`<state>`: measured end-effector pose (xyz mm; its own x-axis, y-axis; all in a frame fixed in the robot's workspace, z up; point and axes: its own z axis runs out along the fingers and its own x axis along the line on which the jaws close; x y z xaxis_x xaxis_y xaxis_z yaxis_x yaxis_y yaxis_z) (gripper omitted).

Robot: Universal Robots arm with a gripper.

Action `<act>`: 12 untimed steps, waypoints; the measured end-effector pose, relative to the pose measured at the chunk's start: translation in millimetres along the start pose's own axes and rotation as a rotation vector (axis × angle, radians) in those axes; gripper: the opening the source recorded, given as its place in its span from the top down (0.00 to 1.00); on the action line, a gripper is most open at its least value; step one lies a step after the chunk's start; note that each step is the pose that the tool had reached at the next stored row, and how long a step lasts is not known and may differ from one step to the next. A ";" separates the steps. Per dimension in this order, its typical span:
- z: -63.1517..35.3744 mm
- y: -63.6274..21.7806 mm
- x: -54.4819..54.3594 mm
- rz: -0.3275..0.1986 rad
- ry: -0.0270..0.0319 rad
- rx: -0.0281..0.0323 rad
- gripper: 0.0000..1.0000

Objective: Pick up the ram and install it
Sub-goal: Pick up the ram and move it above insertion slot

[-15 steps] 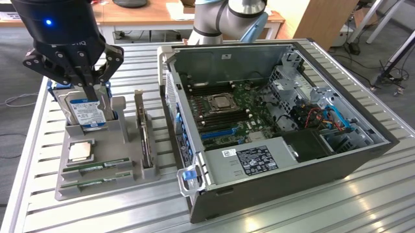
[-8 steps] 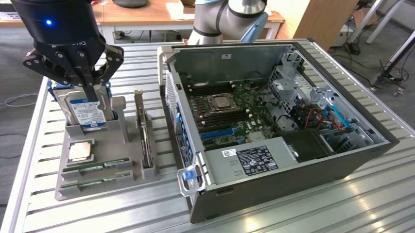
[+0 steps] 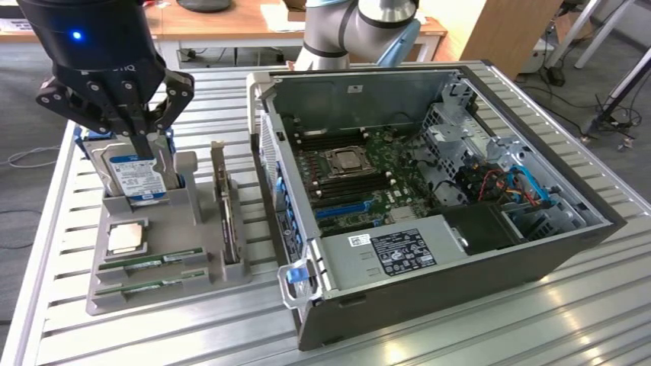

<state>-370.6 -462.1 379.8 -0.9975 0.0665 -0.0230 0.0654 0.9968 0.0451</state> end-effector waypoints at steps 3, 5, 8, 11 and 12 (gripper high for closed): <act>0.1 0.0 0.0 -0.024 0.0011 -0.0006 0.89; 0.2 0.0 0.0 -0.048 0.0021 -0.0011 0.89; 0.3 0.0 0.0 -0.089 0.0040 -0.0021 0.89; 0.4 0.0 0.0 -0.135 0.0061 -0.0031 0.89; 0.5 0.0 0.0 -0.151 0.0068 -0.0035 0.89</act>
<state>-370.6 -462.2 379.3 -0.9962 -0.0844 -0.0231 -0.0854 0.9953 0.0452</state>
